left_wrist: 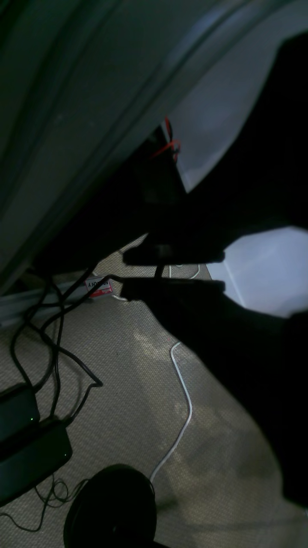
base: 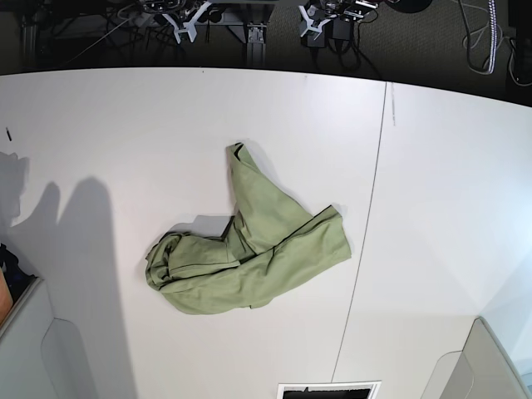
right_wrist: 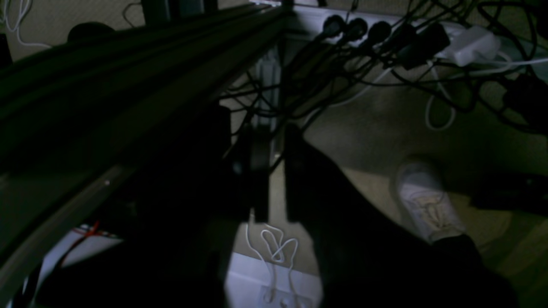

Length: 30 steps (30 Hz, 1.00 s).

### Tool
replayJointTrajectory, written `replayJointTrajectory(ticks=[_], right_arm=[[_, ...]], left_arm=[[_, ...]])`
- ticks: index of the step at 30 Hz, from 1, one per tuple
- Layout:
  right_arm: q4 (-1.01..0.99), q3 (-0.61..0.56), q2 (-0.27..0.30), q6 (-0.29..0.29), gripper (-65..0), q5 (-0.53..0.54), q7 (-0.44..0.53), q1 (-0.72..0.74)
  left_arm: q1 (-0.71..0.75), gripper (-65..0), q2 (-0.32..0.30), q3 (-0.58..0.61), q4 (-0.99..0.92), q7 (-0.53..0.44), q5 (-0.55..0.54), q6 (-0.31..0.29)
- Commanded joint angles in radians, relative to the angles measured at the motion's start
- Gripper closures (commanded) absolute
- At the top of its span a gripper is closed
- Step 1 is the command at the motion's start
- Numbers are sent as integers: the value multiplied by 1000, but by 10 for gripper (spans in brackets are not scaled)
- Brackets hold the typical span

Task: Layout the t-shirt on the table in an organized manner, then fold the t-shirt properly

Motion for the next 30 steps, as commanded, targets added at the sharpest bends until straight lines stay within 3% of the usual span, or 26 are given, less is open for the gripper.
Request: replayJointTrajectory(ticks=[1,14,22,25,28,30], right_arm=[[5,2,3,3,-53,-2,10,-3],[12,2,3,4,-53,-2,9,-7],[216,2,5,4,-53,-2,8,-138],[304,2,14,37,-53,-2,4,-201],[378,2,39,107,-53,47,4,-259],[427,2,62,170,-53,89,0,-294]], left_arm=[[-2,-55,2,2,5,-2,-2,-14],[22,-55,2,2,12,-7,3,-15],[61,-55,-4,2,53,-9,82,-15],[99,-55,-18,2,122,-2,106,-45],[151,-55,-40,2,216,-2,101,-97],[194,-56,-56,2,286,-2,98,-96]])
